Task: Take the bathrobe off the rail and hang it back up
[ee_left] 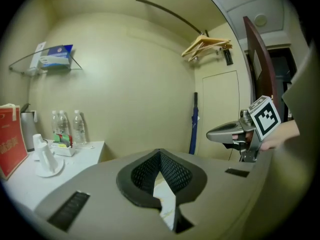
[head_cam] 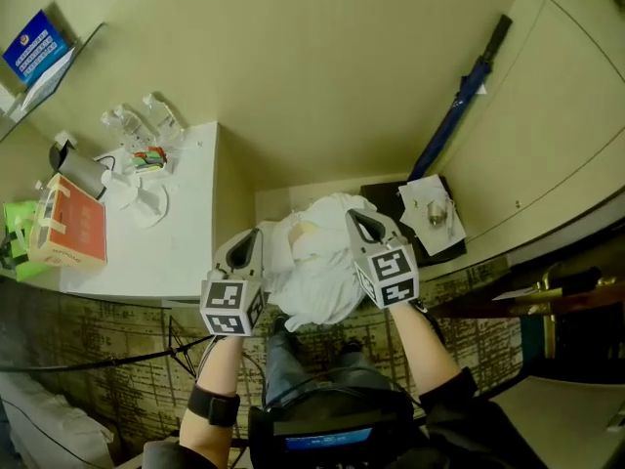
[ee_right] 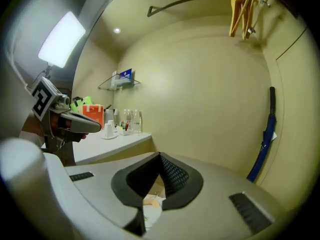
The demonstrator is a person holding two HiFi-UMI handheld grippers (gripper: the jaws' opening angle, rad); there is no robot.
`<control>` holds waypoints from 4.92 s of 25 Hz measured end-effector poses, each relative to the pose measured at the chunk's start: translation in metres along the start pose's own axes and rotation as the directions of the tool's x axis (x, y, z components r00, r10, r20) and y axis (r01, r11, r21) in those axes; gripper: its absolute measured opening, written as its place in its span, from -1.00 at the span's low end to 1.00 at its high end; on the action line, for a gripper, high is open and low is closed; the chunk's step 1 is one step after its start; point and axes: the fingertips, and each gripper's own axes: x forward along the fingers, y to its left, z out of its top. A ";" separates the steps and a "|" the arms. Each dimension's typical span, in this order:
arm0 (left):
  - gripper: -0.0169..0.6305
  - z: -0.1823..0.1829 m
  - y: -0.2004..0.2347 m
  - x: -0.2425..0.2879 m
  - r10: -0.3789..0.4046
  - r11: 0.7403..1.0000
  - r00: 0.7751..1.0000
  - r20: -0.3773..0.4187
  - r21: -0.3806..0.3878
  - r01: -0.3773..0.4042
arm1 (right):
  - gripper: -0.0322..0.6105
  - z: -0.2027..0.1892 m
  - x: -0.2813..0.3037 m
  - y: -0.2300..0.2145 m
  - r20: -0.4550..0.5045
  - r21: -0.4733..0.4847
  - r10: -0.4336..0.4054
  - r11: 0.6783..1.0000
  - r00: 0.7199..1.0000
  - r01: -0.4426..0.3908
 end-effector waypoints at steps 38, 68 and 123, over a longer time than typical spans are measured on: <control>-0.94 0.022 -0.025 -0.064 0.021 0.999 0.997 0.069 -0.031 -0.018 | -0.82 -0.004 -0.103 -0.023 0.090 0.118 -0.076 0.991 0.993 0.065; -0.59 -0.074 -0.001 0.114 -0.299 0.944 0.915 -0.270 0.056 0.325 | -0.82 -0.091 0.075 0.003 -0.218 0.146 -0.125 0.976 0.968 0.159; -0.36 -0.461 0.032 0.343 -0.170 0.937 0.667 -0.725 0.092 0.338 | -0.82 -0.384 0.273 -0.020 -0.451 0.185 0.090 0.983 0.888 -0.006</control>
